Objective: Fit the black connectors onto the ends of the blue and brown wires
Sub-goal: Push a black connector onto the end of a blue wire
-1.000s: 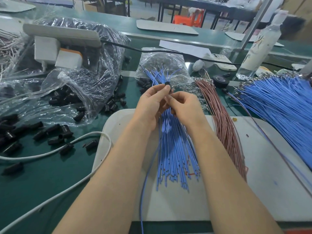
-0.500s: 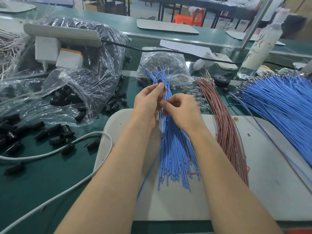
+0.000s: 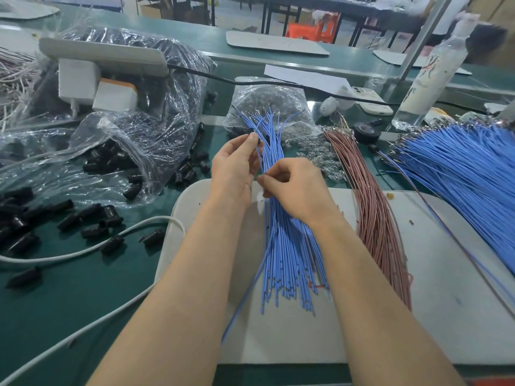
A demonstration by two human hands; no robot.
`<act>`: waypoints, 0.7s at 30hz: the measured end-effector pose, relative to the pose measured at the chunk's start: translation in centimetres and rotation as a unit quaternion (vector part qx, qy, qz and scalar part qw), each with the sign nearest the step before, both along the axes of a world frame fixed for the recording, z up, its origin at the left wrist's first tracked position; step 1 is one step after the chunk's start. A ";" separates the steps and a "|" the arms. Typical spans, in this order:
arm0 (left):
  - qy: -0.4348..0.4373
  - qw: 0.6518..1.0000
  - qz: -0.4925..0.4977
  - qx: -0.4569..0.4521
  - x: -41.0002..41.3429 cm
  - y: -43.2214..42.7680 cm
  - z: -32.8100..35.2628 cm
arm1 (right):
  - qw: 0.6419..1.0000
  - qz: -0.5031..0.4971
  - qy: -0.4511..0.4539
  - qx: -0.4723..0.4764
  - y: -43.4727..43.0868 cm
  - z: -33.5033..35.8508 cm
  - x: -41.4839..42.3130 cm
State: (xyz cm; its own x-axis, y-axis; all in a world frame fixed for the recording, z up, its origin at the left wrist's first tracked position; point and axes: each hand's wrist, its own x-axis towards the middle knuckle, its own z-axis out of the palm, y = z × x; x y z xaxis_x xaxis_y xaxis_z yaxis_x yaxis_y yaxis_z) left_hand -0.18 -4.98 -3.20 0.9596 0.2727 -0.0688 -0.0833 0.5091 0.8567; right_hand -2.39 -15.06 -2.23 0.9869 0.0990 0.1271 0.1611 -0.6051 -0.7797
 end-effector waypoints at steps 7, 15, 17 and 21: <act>0.006 0.997 0.024 0.070 0.0 0.2 -0.1 | 0.999 0.023 0.001 -0.022 0.2 0.5 -0.4; 0.021 0.996 0.030 0.077 0.6 0.1 -0.5 | 0.918 -0.336 0.061 -0.203 -7.5 0.0 2.0; 0.023 0.996 0.026 0.078 0.6 -0.1 -0.6 | 0.914 -0.341 0.088 -0.202 -7.9 -0.6 2.3; 0.024 0.996 0.021 0.085 0.5 -0.1 -0.6 | 0.915 -0.359 0.064 -0.173 -7.9 -1.2 2.9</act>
